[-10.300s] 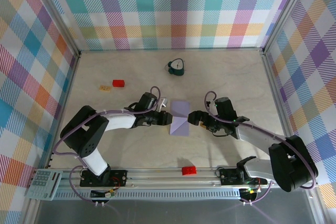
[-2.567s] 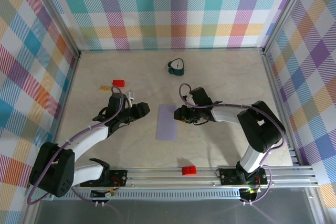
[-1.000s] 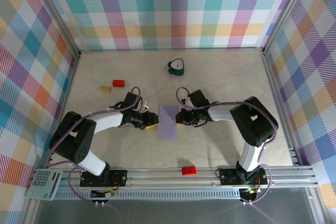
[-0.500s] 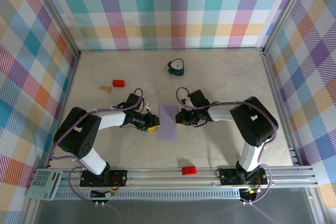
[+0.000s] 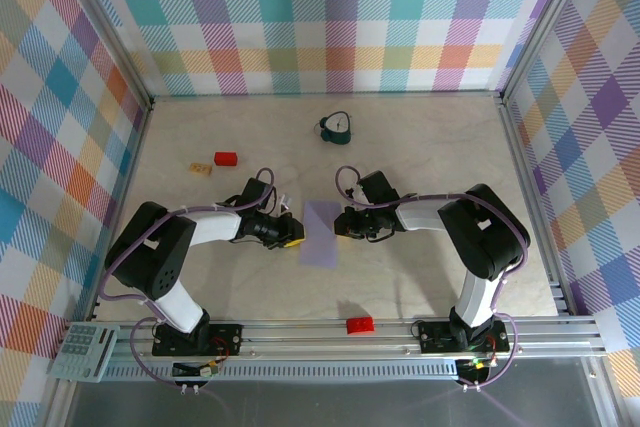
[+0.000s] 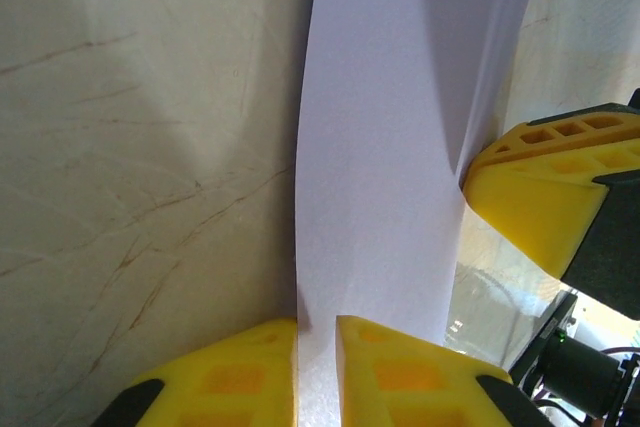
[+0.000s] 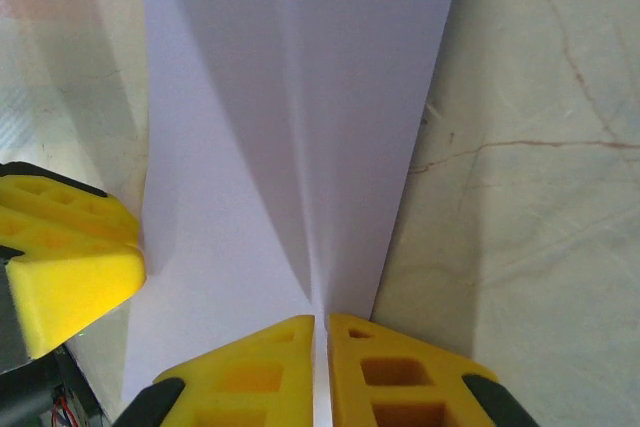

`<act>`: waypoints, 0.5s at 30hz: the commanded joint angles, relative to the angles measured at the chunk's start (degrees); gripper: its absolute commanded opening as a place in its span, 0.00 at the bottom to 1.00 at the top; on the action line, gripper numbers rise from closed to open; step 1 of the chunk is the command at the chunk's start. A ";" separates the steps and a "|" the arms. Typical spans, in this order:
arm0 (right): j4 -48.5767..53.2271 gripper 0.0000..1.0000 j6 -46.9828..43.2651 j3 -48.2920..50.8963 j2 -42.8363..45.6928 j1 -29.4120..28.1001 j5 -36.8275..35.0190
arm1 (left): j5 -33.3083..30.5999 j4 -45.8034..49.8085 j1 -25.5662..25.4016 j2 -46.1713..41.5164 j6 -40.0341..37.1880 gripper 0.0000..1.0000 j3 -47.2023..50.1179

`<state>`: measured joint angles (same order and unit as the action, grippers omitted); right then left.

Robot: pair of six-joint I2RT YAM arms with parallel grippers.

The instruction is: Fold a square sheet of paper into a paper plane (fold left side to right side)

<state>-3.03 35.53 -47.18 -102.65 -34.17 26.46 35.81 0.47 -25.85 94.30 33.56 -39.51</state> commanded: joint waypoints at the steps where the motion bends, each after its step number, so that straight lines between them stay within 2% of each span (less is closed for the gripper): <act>1: 1.40 0.13 -1.24 0.48 1.08 -0.28 -0.97 | 1.01 -0.84 -0.52 0.43 0.39 0.12 -0.57; 5: 1.31 0.14 -1.93 0.58 2.95 -0.28 -1.79 | 1.19 -0.77 -0.52 -0.17 0.95 0.05 -0.48; 9: 2.64 0.17 -3.65 1.49 7.45 -0.28 -4.64 | 0.52 -0.79 -0.74 -2.08 3.16 0.04 0.22; 15: 5.76 0.28 -8.29 5.56 18.49 -1.72 -10.92 | -3.90 -1.79 -1.48 -6.89 10.85 0.00 2.65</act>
<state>-0.30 31.27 -43.75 -89.01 -34.59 19.79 34.00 -0.40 -26.55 90.48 39.48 -38.06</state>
